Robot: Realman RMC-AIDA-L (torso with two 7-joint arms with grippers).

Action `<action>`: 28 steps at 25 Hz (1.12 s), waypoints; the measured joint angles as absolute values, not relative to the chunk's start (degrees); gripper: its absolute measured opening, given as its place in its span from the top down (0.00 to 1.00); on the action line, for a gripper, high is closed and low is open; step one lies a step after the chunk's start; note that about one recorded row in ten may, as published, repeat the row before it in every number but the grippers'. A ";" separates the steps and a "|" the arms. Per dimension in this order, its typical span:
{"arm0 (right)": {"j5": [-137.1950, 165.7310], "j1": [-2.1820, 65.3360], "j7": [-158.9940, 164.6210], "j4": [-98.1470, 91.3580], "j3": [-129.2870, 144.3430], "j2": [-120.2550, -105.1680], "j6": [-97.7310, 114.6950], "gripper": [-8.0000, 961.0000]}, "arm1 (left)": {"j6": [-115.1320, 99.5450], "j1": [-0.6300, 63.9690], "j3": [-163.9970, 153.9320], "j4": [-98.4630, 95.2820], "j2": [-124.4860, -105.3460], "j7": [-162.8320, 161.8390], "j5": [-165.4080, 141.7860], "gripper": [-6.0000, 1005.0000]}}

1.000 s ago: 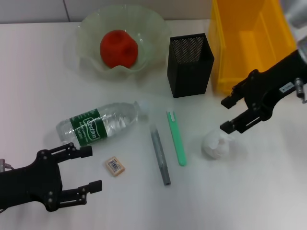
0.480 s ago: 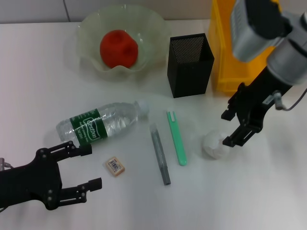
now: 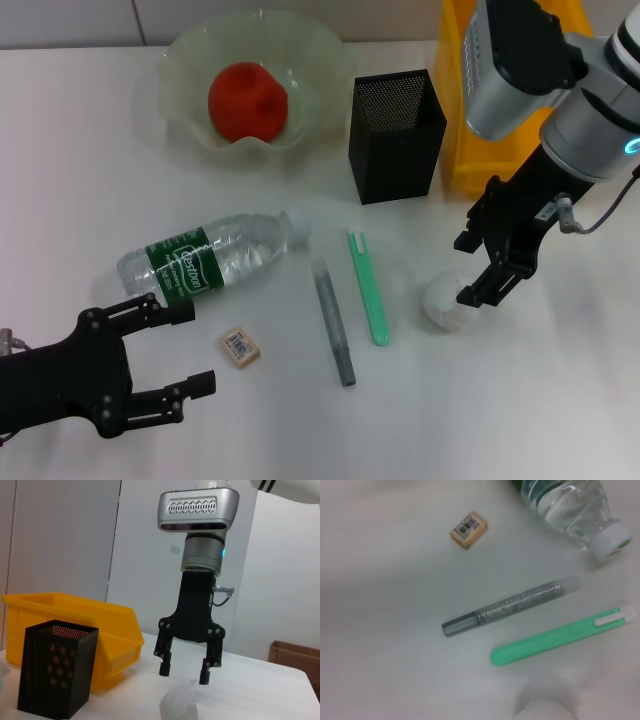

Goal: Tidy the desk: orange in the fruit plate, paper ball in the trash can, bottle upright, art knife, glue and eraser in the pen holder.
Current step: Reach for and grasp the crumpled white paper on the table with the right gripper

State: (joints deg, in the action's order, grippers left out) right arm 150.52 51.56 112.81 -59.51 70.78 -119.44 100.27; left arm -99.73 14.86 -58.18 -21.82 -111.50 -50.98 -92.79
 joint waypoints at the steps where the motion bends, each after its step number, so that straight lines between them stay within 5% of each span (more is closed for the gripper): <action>1: 150.52 51.58 112.81 -59.19 70.98 -119.44 100.01 0.28 | -99.75 14.86 -58.18 -21.83 -111.52 -50.98 -92.80 0.24; 28: 147.47 51.68 113.17 -49.84 80.28 -119.71 88.61 0.32 | -99.83 14.90 -58.09 -21.94 -111.53 -50.97 -92.81 0.25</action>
